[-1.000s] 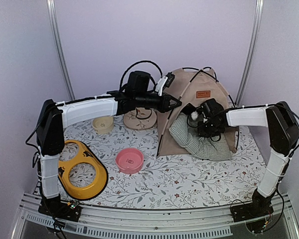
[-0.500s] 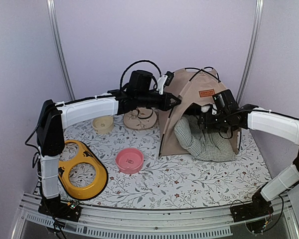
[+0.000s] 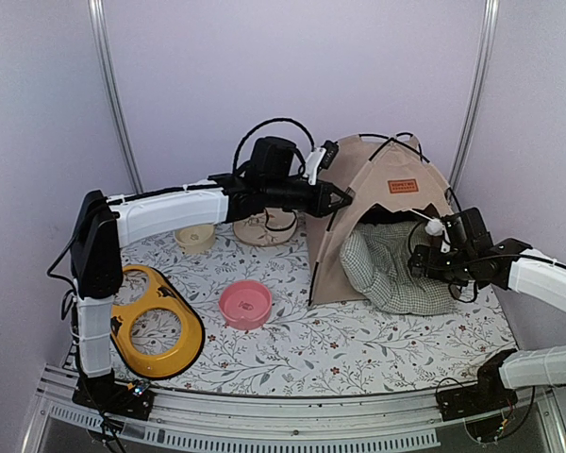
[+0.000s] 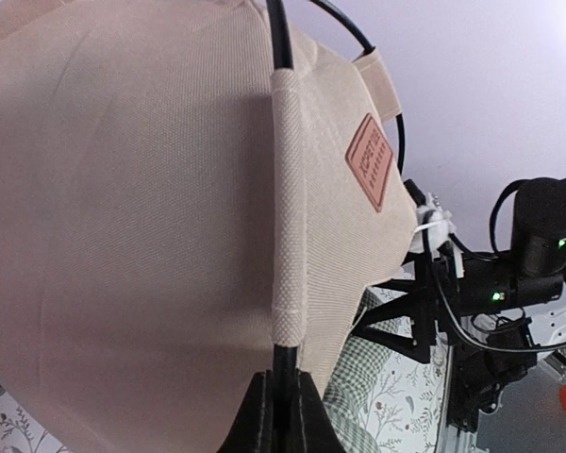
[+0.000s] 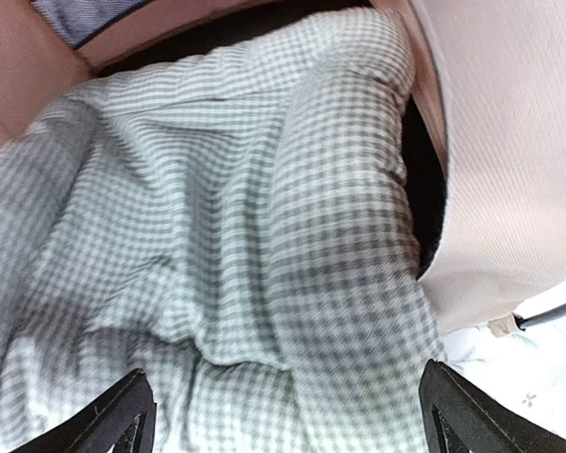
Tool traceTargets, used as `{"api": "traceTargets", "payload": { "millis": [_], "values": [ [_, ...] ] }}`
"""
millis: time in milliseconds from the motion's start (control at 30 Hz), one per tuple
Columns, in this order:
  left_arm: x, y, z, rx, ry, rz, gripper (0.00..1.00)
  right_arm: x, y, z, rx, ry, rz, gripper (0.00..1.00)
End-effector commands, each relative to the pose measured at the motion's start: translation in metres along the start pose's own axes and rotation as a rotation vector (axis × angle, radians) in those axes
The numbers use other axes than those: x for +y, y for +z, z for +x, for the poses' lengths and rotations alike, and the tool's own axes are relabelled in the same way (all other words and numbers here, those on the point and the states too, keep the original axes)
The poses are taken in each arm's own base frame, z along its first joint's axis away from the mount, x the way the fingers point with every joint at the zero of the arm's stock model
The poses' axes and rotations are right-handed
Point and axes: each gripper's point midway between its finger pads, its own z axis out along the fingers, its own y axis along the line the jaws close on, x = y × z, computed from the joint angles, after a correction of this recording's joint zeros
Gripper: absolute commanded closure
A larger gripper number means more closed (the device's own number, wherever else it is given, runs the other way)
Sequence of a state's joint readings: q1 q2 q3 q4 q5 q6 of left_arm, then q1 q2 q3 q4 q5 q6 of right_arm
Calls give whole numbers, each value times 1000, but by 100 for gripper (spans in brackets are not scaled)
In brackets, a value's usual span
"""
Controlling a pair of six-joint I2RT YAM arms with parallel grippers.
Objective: Set up the pet tent
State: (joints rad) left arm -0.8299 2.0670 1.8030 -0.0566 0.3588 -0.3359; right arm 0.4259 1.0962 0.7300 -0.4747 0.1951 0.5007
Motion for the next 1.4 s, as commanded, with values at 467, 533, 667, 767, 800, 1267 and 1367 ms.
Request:
{"api": "traceTargets", "payload": {
  "millis": [467,533,667,767,800,1267,1367],
  "values": [
    [33,13,33,75,-133,-58,100,-45,37,55,118,141,125,32],
    [31,15,36,79,-135,-53,100,-45,39,53,114,135,136,41],
    [27,19,41,93,-135,-40,100,-37,45,43,111,120,121,73],
    [25,21,46,109,-137,-26,100,-17,47,24,88,99,76,96],
    [23,21,47,113,-135,-20,100,-10,47,16,72,89,68,100],
    [-8,22,45,164,-105,102,100,44,55,-103,-226,64,13,100],
    [-15,20,41,165,-102,128,100,29,63,-110,-321,82,78,100]
  ]
}}
